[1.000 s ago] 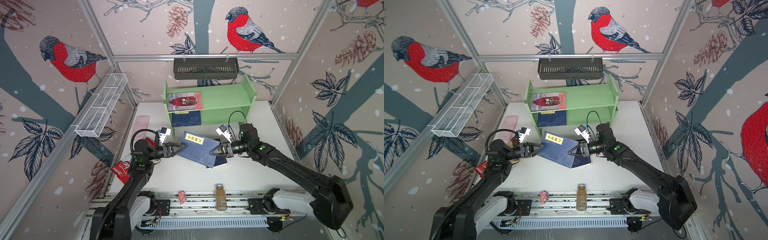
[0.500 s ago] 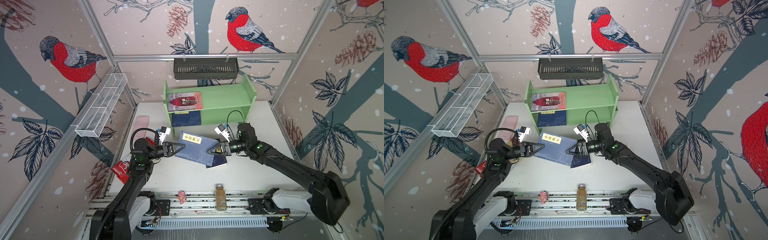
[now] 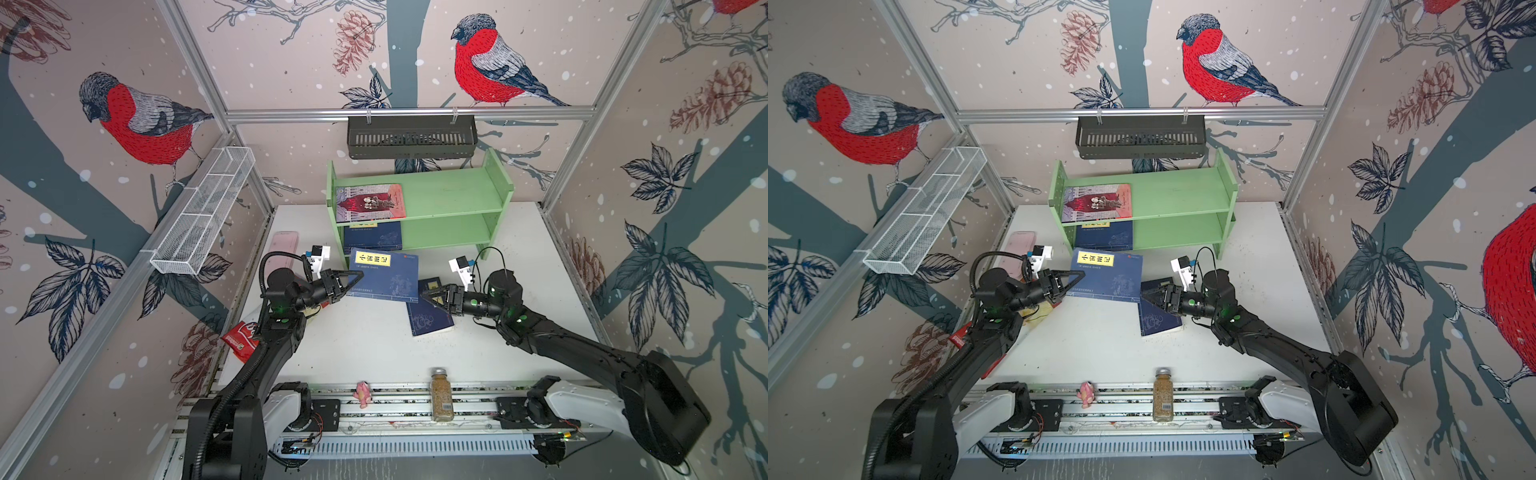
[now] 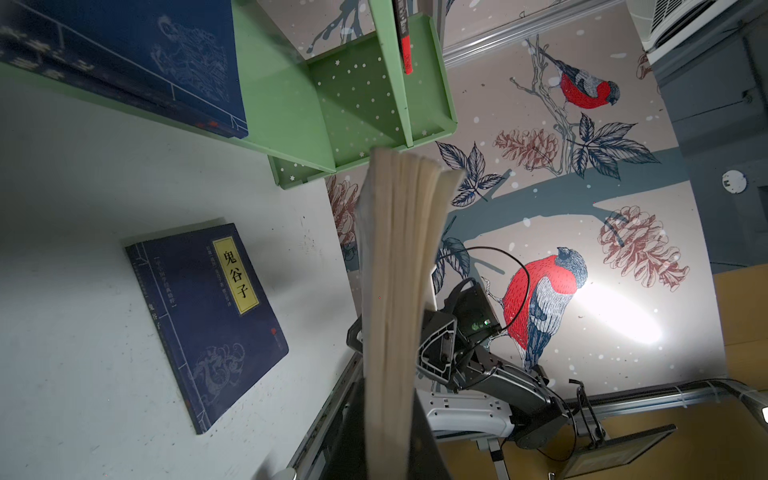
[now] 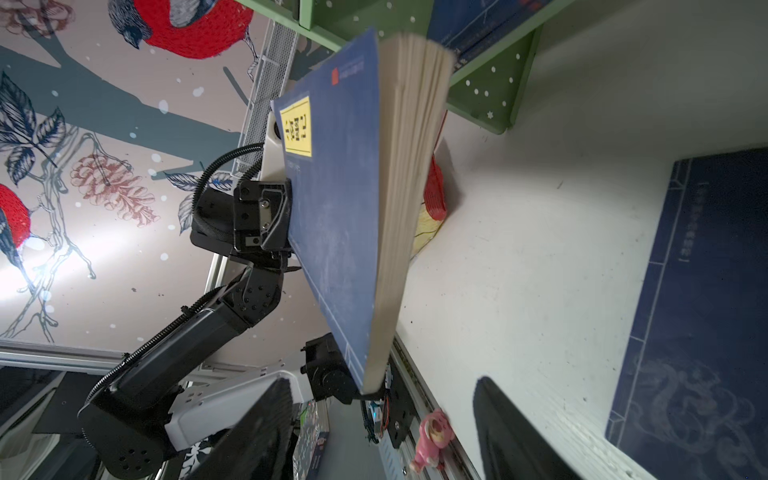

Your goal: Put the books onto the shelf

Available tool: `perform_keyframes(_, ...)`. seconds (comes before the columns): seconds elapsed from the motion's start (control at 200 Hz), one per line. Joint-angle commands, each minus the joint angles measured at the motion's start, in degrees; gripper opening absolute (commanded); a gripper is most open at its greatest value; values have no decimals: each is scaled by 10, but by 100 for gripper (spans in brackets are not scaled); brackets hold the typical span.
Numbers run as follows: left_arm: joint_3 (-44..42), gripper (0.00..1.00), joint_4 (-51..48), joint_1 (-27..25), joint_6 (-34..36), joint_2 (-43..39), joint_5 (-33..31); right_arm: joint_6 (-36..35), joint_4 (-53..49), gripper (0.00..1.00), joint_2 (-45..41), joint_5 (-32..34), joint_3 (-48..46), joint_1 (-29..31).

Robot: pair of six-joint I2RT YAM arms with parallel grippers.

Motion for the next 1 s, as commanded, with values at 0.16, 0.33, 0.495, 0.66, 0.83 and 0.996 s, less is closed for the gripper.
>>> perform_keyframes(0.16, -3, 0, 98, 2, -49, 17, -55, 75, 139, 71, 10, 144, -21, 63)
perform_keyframes(0.33, -9, 0, 131, 2, -83, 39, -62, 110, 211, 70, 48, 178, -24, 79)
perform_keyframes(0.495, -12, 0, 153, 2, -101, 49, -72, 127, 249, 68, 94, 205, -15, 82)
perform_keyframes(0.66, -10, 0, 176, 2, -122, 64, -72, 144, 286, 62, 124, 207, -1, 73)
perform_keyframes(0.83, -11, 0, 185, 2, -127, 70, -75, 155, 318, 48, 161, 201, 23, 73)
perform_keyframes(0.996, -11, 0, 195, 2, -140, 82, -77, 169, 355, 40, 196, 196, 30, 69)
